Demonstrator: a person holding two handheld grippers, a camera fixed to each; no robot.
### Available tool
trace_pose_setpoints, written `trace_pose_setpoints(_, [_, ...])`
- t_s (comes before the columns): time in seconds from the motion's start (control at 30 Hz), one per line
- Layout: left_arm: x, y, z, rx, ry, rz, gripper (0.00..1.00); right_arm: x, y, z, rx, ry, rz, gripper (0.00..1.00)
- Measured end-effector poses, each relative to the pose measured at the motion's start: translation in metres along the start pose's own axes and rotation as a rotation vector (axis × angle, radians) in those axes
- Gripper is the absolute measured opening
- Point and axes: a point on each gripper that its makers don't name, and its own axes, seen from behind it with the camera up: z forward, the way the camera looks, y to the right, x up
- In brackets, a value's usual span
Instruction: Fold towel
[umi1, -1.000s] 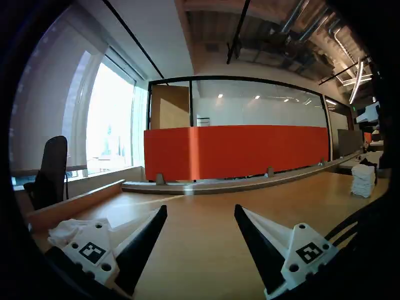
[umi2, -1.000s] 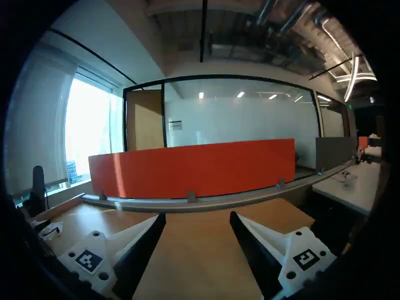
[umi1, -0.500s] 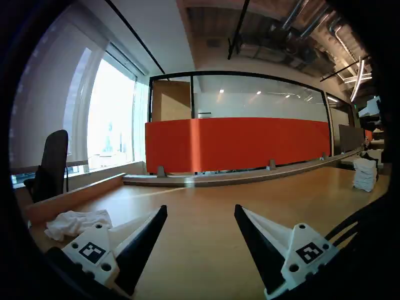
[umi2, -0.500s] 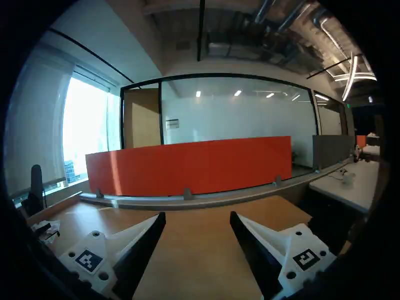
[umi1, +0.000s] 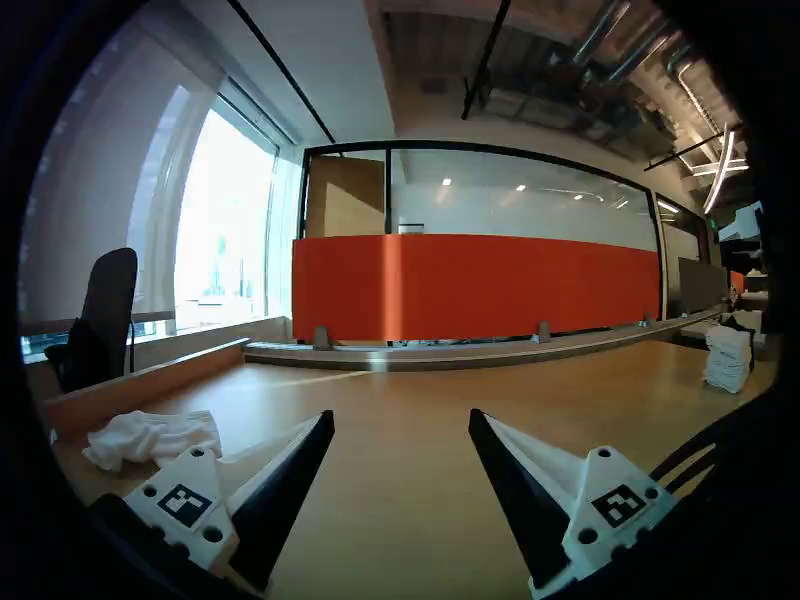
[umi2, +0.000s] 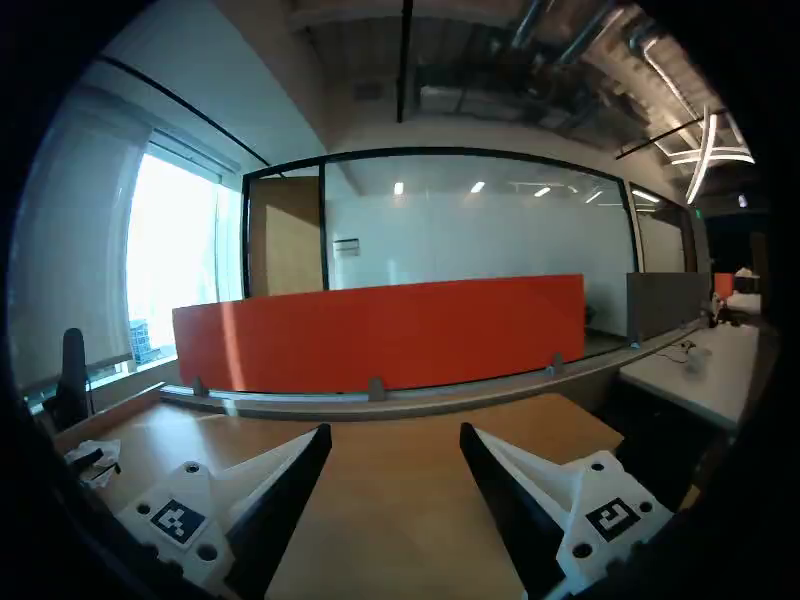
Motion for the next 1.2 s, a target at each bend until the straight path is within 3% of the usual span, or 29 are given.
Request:
trace_pose_setpoints(0.4, [0.0, -0.004, 0.002, 0.006, -0.004, -0.001, 1.0, 0.006, 0.003, 0.001, 0.002, 0.007, -0.005, 1.0])
trace_pose_setpoints(0.9, [-0.003, -0.004, 0.002, 0.006, -0.003, 0.0, 1.0, 0.019, 0.015, 0.007, -0.013, 0.068, -0.086, 1.0])
trace_pose_setpoints(1.2, [-0.004, -0.004, 0.003, 0.006, -0.003, -0.001, 1.0, -0.006, 0.031, 0.013, -0.035, 0.105, -0.083, 1.0])
